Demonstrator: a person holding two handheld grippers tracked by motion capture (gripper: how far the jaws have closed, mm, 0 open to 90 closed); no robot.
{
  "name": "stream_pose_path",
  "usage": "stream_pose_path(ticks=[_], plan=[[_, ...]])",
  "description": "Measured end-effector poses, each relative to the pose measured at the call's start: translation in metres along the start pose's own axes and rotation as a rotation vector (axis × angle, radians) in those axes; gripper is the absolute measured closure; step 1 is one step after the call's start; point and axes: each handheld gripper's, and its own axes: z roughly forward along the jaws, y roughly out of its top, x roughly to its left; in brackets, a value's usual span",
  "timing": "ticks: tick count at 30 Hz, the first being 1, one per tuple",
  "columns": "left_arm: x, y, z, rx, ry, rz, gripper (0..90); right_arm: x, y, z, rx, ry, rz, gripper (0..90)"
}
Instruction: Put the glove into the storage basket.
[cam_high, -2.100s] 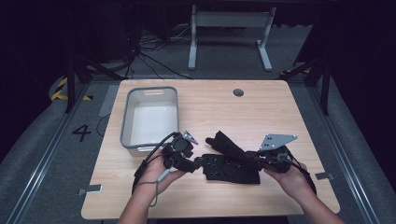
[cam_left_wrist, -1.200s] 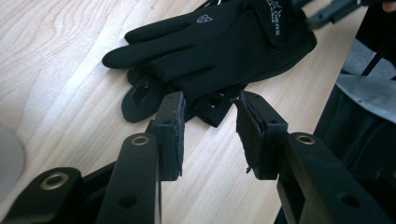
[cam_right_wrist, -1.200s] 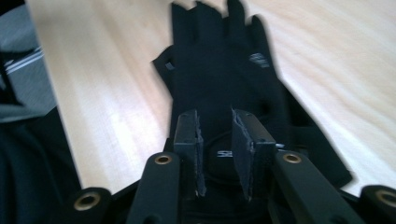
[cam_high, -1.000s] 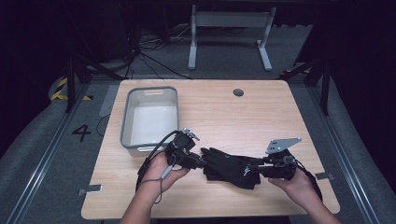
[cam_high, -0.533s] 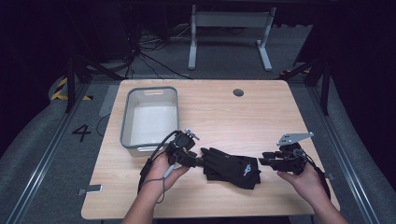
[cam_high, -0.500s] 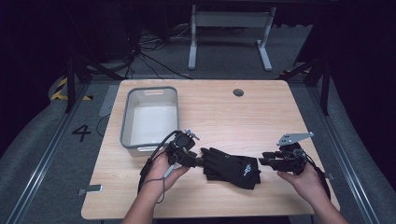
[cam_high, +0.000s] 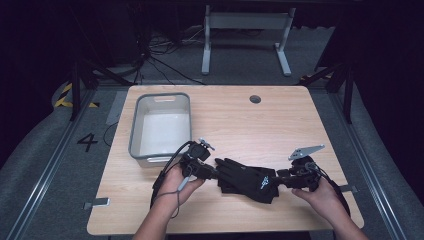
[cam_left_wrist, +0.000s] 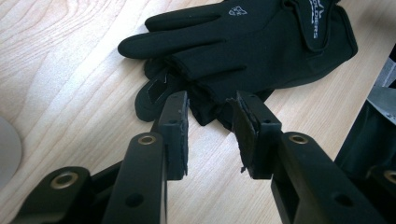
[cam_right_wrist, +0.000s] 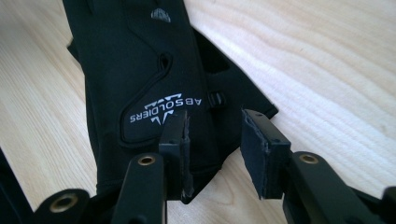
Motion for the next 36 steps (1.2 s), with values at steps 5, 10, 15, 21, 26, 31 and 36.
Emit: stream_pose_path(ticks=[5, 10, 15, 21, 26, 31, 36], plan=[[0.0, 0.0, 0.003, 0.013, 0.008, -0.002, 62.3, 0.003, -0.002, 0.009, 0.044, -0.004, -0.017, 59.8], [0.001, 0.0, 0.005, 0.01, 0.026, -0.007, 61.1, 0.013, -0.004, 0.02, 0.102, -0.025, -0.074, 58.1], [0.004, 0.0, 0.008, -0.002, 0.027, -0.023, 59.9, 0.019, -0.005, 0.026, 0.13, -0.045, -0.102, 57.6], [0.005, 0.002, 0.019, -0.005, 0.023, -0.042, 59.0, 0.022, -0.005, 0.028, 0.132, -0.06, -0.128, 57.6], [0.006, 0.004, 0.029, 0.017, -0.009, -0.068, 58.4, 0.022, -0.005, 0.028, 0.127, -0.065, -0.132, 57.6], [0.005, 0.006, 0.036, 0.047, -0.029, -0.071, 58.5, 0.023, -0.006, 0.028, 0.123, -0.072, -0.137, 57.6], [0.007, 0.007, 0.042, 0.084, -0.044, -0.093, 58.0, 0.024, -0.007, 0.028, 0.121, -0.073, -0.135, 57.6]])
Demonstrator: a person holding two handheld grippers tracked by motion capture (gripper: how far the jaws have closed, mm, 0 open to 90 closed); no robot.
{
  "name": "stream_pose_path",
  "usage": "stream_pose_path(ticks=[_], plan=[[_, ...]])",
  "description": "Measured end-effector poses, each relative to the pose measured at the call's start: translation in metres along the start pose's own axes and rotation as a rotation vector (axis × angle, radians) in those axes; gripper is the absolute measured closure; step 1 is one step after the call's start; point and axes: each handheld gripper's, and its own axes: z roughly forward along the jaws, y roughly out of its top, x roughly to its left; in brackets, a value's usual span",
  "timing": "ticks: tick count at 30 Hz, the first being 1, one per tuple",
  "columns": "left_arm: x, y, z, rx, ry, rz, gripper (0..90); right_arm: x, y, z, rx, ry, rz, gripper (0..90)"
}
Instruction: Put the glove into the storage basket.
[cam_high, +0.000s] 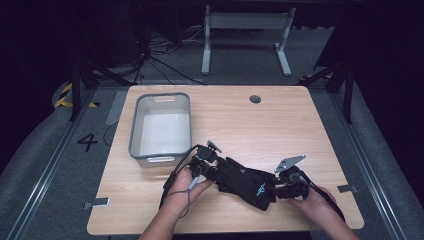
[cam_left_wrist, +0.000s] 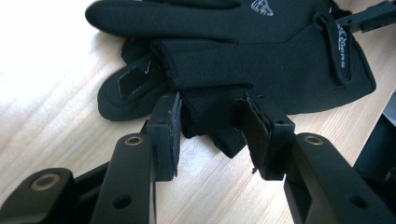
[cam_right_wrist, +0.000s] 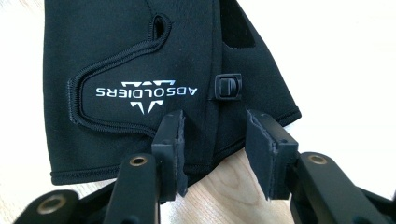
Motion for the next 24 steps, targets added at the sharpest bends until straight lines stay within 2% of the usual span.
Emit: stream_pose_path(ticks=[4, 7, 11, 13, 16, 21, 22, 24], plan=[[0.001, 0.0, 0.001, 0.015, -0.003, -0.003, 58.0, 0.0, 0.0, 0.0, 0.0, -0.003, -0.003, 57.6], [-0.001, 0.001, 0.002, 0.023, 0.013, 0.008, 59.9, 0.0, 0.0, 0.0, 0.001, -0.003, -0.001, 57.7], [-0.006, 0.001, 0.004, 0.036, 0.05, 0.042, 70.7, 0.001, 0.0, 0.001, 0.001, -0.008, -0.005, 58.3], [-0.011, 0.001, 0.002, 0.028, 0.082, 0.072, 77.7, 0.002, 0.0, 0.001, 0.0, -0.013, -0.006, 58.4], [-0.015, 0.001, -0.003, 0.013, 0.1, 0.094, 84.3, 0.003, 0.001, 0.001, 0.003, -0.019, -0.008, 58.3], [-0.018, 0.0, -0.008, 0.003, 0.11, 0.111, 86.3, 0.002, 0.002, -0.005, -0.011, 0.011, 0.005, 59.5], [-0.019, 0.0, -0.008, 0.005, 0.113, 0.117, 86.6, 0.002, 0.002, -0.011, -0.037, 0.034, 0.018, 60.9], [-0.023, 0.001, -0.009, 0.006, 0.12, 0.13, 86.7, 0.002, 0.003, -0.018, -0.056, 0.039, 0.026, 62.7]])
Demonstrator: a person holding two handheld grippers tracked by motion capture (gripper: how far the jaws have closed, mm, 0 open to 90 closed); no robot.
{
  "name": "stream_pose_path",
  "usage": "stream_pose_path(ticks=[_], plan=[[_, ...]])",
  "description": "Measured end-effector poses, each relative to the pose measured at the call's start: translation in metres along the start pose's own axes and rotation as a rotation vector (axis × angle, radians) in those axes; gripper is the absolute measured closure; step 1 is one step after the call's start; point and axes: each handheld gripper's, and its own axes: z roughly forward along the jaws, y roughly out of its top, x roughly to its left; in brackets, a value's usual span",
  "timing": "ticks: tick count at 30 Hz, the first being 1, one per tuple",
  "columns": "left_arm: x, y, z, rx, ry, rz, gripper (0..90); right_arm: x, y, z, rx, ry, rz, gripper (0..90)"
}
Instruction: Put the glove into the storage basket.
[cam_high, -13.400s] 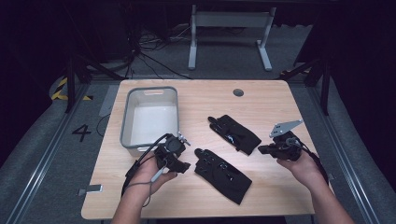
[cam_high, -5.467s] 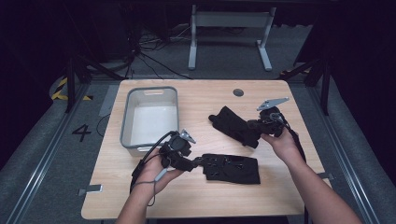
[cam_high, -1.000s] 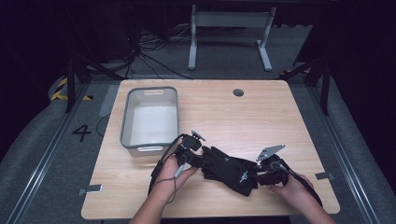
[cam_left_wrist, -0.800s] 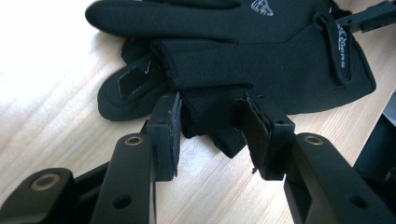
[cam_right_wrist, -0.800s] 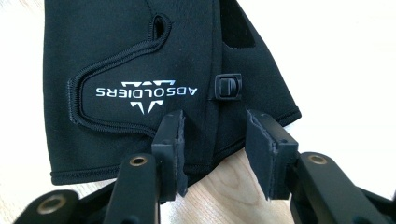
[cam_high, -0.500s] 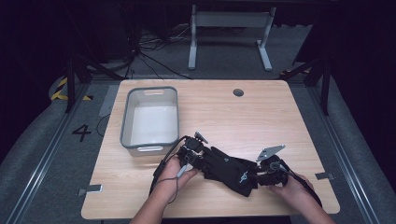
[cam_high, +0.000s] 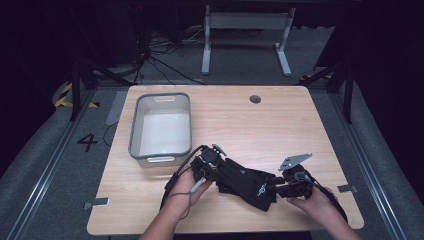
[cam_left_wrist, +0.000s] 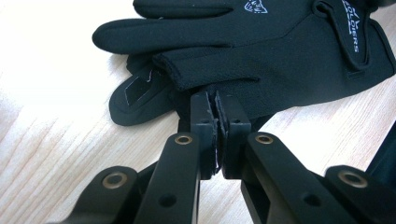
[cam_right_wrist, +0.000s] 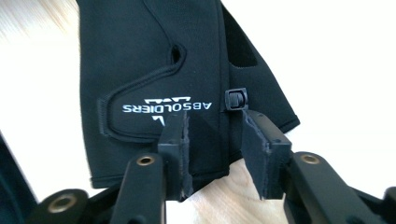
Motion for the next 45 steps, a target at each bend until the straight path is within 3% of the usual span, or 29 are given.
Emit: stream_pose_path(ticks=[4, 8, 11, 16, 19, 32, 40, 45], plan=[[-0.003, 0.001, 0.0, 0.002, 0.004, 0.01, 86.7, 0.001, -0.001, -0.005, 0.022, 0.003, 0.016, 63.7], [-0.004, 0.001, -0.001, 0.008, 0.005, 0.014, 86.7, -0.003, -0.005, 0.001, 0.077, -0.019, 0.031, 63.7], [-0.004, 0.001, -0.001, 0.006, 0.004, 0.014, 86.7, -0.007, -0.007, 0.007, 0.099, -0.004, 0.053, 64.4], [-0.005, 0.001, 0.0, 0.007, 0.007, 0.019, 86.7, -0.004, -0.006, 0.01, 0.121, -0.001, 0.085, 77.3], [-0.005, 0.001, -0.001, 0.004, 0.009, 0.022, 86.8, -0.001, -0.004, 0.008, 0.124, -0.012, 0.068, 83.0], [-0.02, -0.003, -0.023, -0.047, 0.033, 0.055, 86.9, 0.001, 0.008, -0.034, 0.009, -0.067, 0.038, 84.9], [-0.026, -0.009, -0.024, -0.044, 0.047, 0.062, 86.8, -0.007, 0.018, -0.034, -0.01, -0.106, -0.015, 84.9], [-0.03, -0.012, -0.022, -0.037, 0.045, 0.065, 86.9, -0.013, 0.023, -0.029, -0.005, -0.112, -0.024, 84.9]])
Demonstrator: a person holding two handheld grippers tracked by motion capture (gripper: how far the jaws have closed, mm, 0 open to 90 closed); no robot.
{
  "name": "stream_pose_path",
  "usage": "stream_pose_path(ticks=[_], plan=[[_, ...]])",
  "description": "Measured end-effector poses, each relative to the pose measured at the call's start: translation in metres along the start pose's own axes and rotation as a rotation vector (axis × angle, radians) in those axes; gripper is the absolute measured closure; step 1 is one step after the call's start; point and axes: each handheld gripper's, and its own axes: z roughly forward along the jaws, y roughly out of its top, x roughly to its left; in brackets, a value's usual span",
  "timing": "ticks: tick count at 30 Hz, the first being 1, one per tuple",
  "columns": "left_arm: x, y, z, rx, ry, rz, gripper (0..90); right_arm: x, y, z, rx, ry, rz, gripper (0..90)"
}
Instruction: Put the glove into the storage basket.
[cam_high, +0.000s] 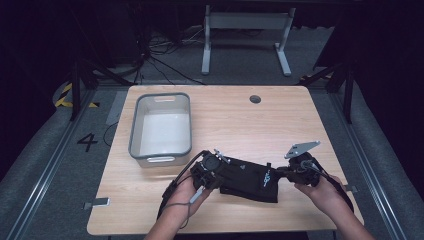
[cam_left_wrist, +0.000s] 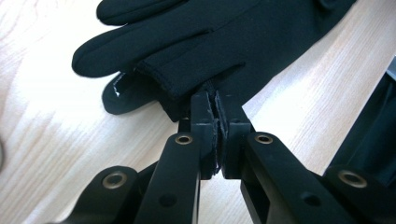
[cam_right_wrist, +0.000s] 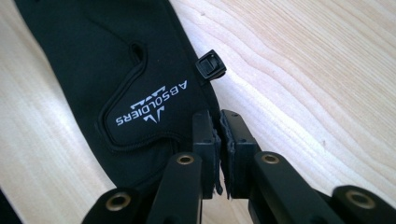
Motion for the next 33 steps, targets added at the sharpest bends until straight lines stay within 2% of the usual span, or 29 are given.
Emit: stream_pose_path(ticks=[8, 22, 33], plan=[[-0.004, -0.001, 0.007, 0.021, -0.003, 0.001, 87.0, -0.009, 0.003, 0.009, 0.008, 0.0, 0.007, 84.9], [-0.004, -0.001, 0.016, 0.061, -0.022, -0.001, 87.0, -0.012, 0.001, 0.017, 0.025, 0.013, 0.019, 84.9], [0.005, -0.002, 0.028, 0.118, -0.05, -0.018, 86.9, -0.012, -0.001, 0.02, 0.045, 0.039, 0.036, 83.3]])
